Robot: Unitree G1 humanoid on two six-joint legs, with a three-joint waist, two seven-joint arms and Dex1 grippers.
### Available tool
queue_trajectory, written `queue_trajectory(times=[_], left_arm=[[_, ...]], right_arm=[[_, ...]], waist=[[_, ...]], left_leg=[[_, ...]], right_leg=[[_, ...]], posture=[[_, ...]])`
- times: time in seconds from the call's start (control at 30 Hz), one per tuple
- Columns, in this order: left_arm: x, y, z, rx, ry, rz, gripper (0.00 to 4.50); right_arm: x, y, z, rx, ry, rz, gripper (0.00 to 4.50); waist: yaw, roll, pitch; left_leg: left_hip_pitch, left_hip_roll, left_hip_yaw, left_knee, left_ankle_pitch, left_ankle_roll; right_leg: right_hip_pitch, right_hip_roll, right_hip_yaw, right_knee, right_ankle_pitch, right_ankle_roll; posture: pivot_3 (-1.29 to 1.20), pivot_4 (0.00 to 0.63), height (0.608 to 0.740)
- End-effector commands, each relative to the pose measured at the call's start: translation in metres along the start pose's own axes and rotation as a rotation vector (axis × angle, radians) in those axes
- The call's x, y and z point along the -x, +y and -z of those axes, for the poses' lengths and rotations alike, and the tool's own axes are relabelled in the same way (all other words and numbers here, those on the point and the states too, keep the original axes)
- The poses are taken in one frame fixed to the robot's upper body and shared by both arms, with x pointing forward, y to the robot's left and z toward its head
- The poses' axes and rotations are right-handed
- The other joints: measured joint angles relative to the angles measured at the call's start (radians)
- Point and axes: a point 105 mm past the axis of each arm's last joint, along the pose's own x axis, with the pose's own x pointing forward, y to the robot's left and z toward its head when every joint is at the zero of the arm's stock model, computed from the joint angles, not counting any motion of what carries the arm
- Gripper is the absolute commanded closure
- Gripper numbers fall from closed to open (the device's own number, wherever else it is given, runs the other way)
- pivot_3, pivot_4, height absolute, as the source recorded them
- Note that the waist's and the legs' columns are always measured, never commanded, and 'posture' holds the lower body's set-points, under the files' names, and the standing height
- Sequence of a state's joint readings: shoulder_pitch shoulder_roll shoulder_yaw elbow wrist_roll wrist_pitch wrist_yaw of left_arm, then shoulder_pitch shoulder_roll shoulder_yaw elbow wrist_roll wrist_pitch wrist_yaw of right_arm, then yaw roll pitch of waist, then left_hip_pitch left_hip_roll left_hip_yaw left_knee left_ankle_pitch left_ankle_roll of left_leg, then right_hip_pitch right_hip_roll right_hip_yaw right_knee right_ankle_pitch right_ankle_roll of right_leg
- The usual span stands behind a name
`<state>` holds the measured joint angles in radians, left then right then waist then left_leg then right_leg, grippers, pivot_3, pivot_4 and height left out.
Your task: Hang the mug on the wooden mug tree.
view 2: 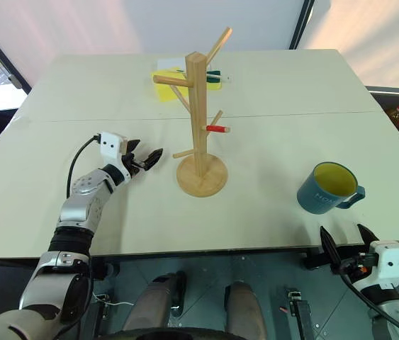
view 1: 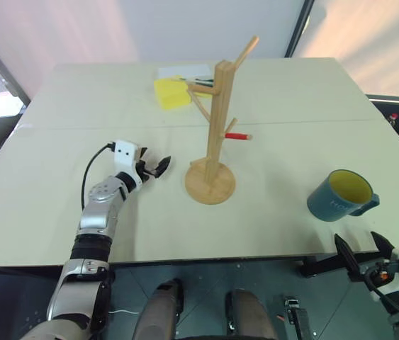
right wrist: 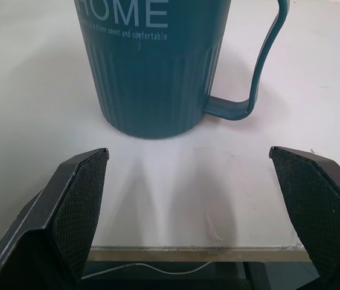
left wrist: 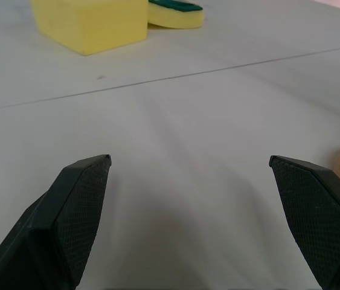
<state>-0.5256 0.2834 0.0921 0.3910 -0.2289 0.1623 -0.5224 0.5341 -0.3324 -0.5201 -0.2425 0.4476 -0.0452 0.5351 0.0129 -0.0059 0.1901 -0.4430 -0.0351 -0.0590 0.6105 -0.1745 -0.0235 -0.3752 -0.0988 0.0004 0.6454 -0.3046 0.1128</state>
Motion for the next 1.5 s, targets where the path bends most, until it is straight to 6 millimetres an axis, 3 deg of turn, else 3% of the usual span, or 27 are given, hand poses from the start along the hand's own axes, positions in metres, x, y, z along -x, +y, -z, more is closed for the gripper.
queue_trajectory(times=[0.03,0.43,0.5,0.63,0.93,1.17,1.5], left_arm=[[-0.002,-0.001,-0.020,-0.024,-0.056,0.016,0.00],[0.005,-0.003,-0.022,-0.023,-0.063,0.068,0.00],[0.012,-0.012,-0.028,-0.016,-0.096,0.147,0.00],[0.030,-0.049,-0.039,0.026,-0.120,0.403,0.00],[0.076,-0.116,-0.041,-0.016,0.021,0.910,0.00],[0.085,-0.137,-0.037,-0.114,0.061,1.022,0.00],[0.090,-0.139,-0.037,-0.127,0.055,1.024,0.00]], right_arm=[[0.001,-0.002,-0.010,0.012,-0.041,0.010,0.07],[0.003,-0.011,-0.005,0.024,-0.022,0.046,0.07],[0.004,-0.015,-0.005,0.025,-0.019,0.054,0.07],[0.008,-0.026,-0.007,0.040,-0.019,0.082,0.07],[-0.003,-0.048,-0.015,0.085,-0.033,0.161,0.07],[-0.018,-0.062,-0.016,0.095,-0.041,0.185,0.07],[-0.044,-0.065,-0.022,0.089,-0.065,0.171,0.07]], waist=[[0.000,0.000,0.000],[-0.001,0.000,0.000],[-0.001,0.000,0.000],[-0.001,0.001,-0.001],[-0.003,0.004,-0.002],[-0.001,0.007,-0.004],[-0.002,0.008,-0.004]], left_leg=[[0.000,0.000,0.000,0.000,0.000,0.000],[0.000,0.000,0.000,0.000,0.000,0.000],[0.000,0.000,0.000,0.000,0.000,0.000],[0.000,0.000,0.000,-0.001,0.000,0.000],[0.000,0.000,0.001,-0.001,0.000,0.000],[0.000,0.000,0.001,-0.004,0.000,0.001],[0.000,0.000,0.001,-0.004,0.002,0.003]], right_leg=[[0.000,0.000,0.000,0.000,0.000,0.000],[0.000,0.000,0.000,0.000,0.000,0.000],[0.000,0.000,0.000,0.000,0.000,0.000],[0.000,-0.001,0.001,-0.001,0.000,0.000],[0.001,-0.003,0.003,-0.002,-0.001,-0.002],[0.000,-0.002,0.002,-0.005,-0.001,-0.002],[0.001,0.000,0.002,-0.006,-0.001,-0.002]], posture=[[0.00,0.150,0.740],[0.00,0.150,0.740],[0.00,0.150,0.740],[0.00,0.150,0.740],[0.00,0.150,0.740],[0.00,0.150,0.740],[0.00,0.150,0.740]])
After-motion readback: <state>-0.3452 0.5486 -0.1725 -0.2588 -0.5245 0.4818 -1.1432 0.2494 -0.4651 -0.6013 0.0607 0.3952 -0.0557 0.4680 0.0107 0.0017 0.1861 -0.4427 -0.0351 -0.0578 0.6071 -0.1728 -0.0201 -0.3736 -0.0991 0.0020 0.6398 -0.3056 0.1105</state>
